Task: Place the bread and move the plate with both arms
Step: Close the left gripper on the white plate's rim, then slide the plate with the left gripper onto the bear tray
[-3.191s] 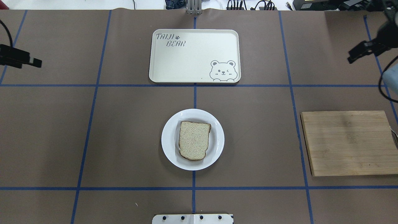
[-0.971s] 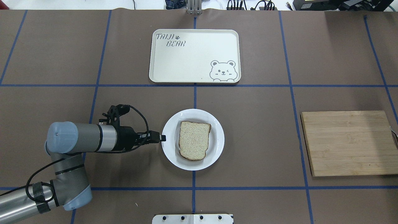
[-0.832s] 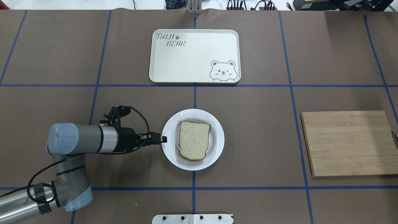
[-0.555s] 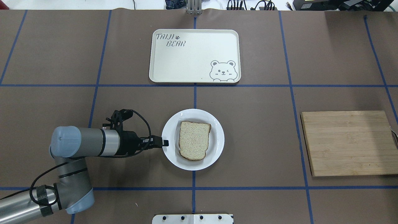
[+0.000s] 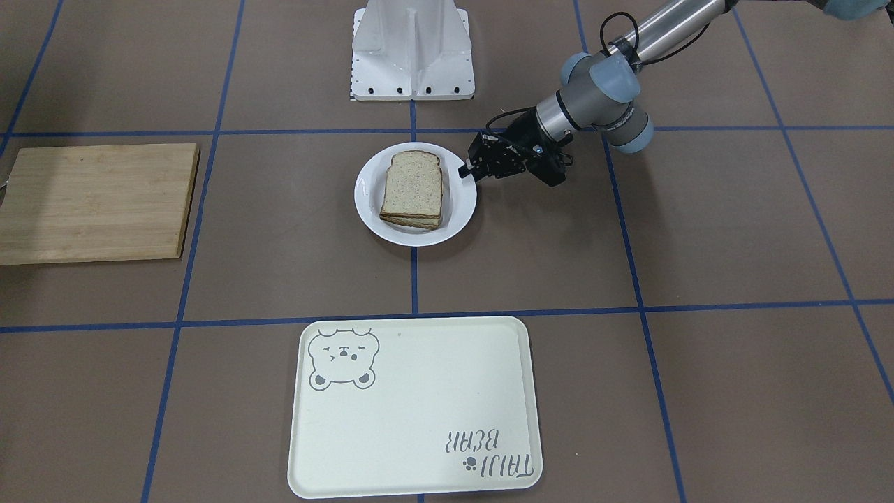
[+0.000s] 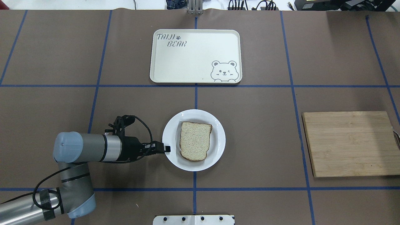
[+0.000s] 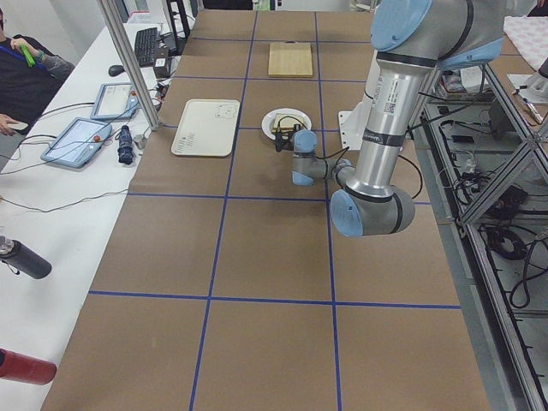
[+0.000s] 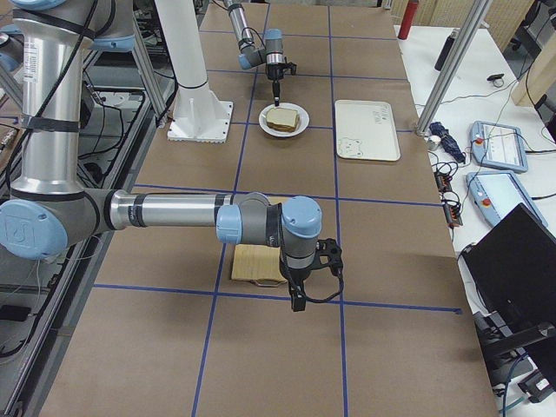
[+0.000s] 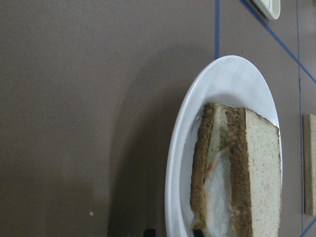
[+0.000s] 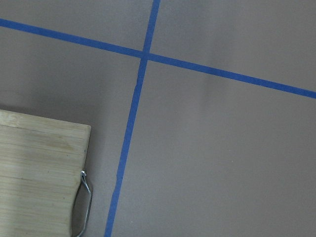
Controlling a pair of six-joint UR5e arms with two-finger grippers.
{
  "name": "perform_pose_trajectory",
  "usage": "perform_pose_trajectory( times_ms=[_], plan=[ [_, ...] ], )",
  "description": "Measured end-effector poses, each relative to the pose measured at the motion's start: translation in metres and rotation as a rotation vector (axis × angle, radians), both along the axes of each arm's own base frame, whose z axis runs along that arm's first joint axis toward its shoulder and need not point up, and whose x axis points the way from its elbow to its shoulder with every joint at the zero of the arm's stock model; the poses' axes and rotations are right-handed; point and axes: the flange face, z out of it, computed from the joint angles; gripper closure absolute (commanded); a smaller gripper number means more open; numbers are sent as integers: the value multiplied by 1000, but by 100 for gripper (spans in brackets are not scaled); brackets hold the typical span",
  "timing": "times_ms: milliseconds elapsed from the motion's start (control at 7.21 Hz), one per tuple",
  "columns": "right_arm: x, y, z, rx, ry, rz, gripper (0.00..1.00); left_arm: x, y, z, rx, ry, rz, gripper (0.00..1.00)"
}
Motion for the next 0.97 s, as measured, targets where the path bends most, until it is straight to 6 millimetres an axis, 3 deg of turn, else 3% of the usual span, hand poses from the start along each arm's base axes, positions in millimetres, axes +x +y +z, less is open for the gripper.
perform_pose_trajectory(
  times_ms=[277, 694, 971],
  plan=[
    [0, 0, 0, -1, 0, 0, 0, 9, 4, -9, -15, 16, -6, 70],
    [0, 0, 1, -3, 0, 0, 0, 16, 9, -9, -23, 14, -8, 87],
    [0, 0, 2, -4, 0, 1, 0, 16, 10, -10, -23, 18, -7, 93]
  ],
)
